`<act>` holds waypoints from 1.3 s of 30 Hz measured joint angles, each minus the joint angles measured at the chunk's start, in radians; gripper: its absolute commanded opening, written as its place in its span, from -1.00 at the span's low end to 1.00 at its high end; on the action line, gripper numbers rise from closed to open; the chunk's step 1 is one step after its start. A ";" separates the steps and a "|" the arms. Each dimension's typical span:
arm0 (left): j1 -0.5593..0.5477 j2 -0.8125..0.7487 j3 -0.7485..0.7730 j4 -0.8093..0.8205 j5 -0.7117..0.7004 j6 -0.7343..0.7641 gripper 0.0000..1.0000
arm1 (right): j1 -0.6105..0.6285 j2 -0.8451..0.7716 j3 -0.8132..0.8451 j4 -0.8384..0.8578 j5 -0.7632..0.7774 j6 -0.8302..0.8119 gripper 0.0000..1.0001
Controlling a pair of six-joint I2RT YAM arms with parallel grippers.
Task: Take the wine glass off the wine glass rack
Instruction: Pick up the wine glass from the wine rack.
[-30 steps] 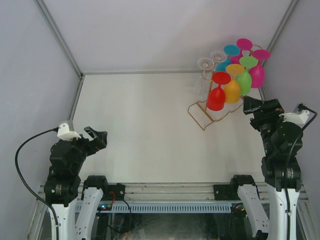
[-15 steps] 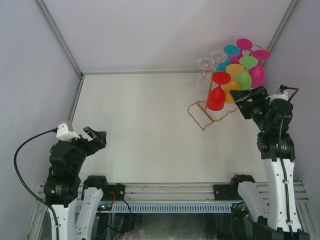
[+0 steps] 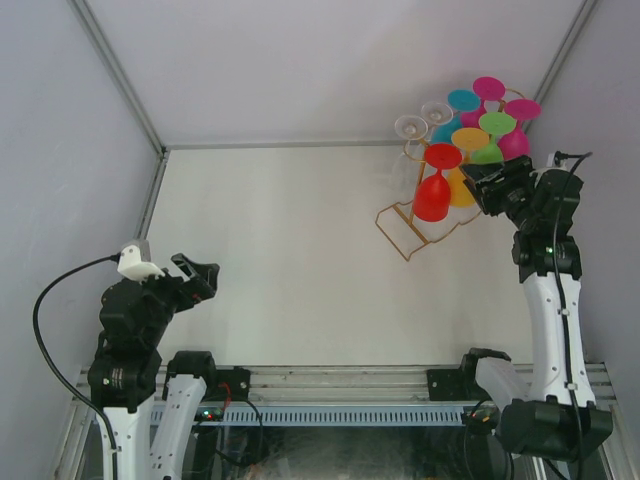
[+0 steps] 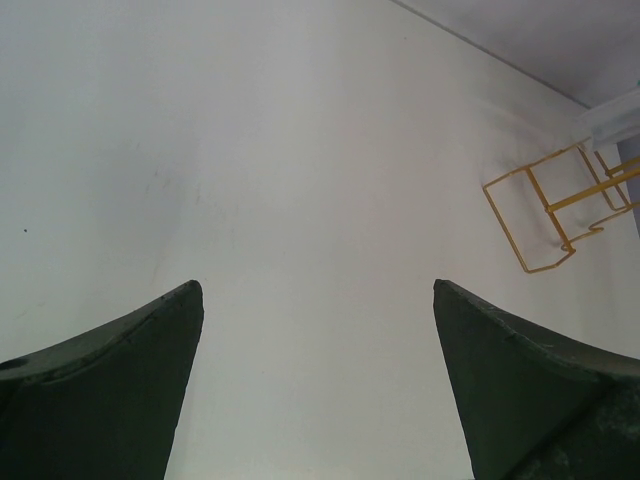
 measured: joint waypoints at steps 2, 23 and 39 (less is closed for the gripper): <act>0.000 0.000 0.000 0.000 0.004 0.000 1.00 | -0.001 0.030 0.008 0.007 -0.026 0.007 -0.13; 0.000 0.006 0.003 0.000 0.010 0.001 1.00 | -0.003 0.128 0.063 0.048 -0.053 0.007 -0.61; 0.000 0.006 0.003 0.000 0.017 0.001 1.00 | -0.003 0.165 0.080 0.057 -0.071 0.011 -0.72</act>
